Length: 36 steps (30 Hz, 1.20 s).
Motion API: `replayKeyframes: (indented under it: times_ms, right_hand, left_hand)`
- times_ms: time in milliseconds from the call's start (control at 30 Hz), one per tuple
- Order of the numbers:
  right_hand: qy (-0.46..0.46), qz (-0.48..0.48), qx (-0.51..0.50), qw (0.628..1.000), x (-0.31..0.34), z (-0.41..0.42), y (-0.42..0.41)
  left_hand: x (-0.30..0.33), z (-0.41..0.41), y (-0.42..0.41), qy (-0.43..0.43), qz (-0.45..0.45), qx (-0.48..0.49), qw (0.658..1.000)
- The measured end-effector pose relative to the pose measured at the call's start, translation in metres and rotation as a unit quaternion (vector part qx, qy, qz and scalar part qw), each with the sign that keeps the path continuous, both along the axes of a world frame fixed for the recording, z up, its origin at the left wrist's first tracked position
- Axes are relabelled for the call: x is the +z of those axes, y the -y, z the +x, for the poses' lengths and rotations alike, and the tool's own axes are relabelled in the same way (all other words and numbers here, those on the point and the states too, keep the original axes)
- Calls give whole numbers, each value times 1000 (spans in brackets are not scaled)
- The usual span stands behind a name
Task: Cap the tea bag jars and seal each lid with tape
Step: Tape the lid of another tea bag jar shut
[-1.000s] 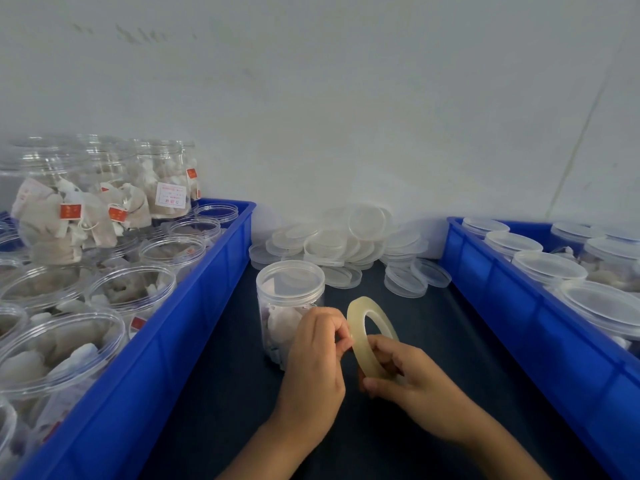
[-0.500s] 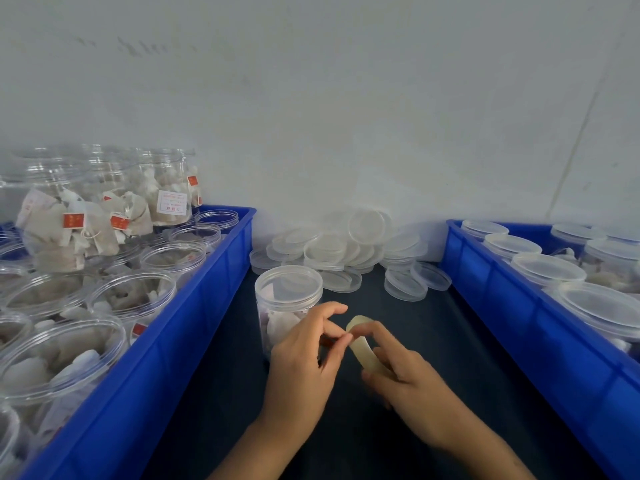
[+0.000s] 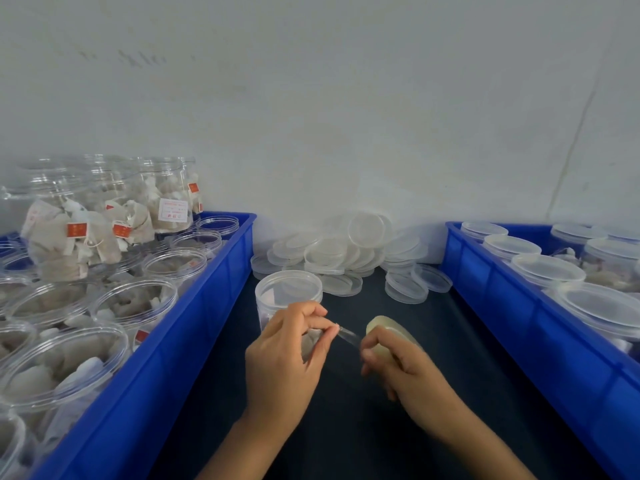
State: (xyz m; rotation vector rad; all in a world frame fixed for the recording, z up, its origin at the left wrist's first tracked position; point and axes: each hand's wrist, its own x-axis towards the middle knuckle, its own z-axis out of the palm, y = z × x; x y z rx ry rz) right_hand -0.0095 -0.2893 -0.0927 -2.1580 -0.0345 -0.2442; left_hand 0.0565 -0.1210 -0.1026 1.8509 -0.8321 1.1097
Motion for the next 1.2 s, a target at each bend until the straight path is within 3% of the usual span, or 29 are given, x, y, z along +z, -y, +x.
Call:
replayKeyframes:
  times_ms: [133,200,300,400,467,600,733,967,1200]
  right_hand:
    - [74,32,-67,994,-3,5,-8]
    - [98,42,-79,991,-5,6,-10]
    - [128,23,-98,987,-7,6,-10]
    - [151,3,-119,981,-6,6,-8]
    - [159,-3,-127,979,-4,5,-8]
    - [176,0,-119,977,2,0,-9]
    - [201,4,-118,972,10,-2,-9]
    - [223,89,-92,966,29,-2,-22]
    - [203,148,-80,965,38,-5,-35]
  left_hand:
    - [0,2,-2,80,33,38,996]
    - [1,2,-1,77,-1,61,995]
    - [1,9,-5,-56,-124,79,988]
    - [-4,19,-11,-272,-209,-49,938]
    - [-9,25,-12,-354,-206,-114,905]
    - [-17,32,-15,-350,-153,-125,916]
    - [-11,25,-8,-370,-146,-176,900]
    - [-1,5,5,-359,-72,-250,897]
    - [2,1,13,-357,-106,-271,887]
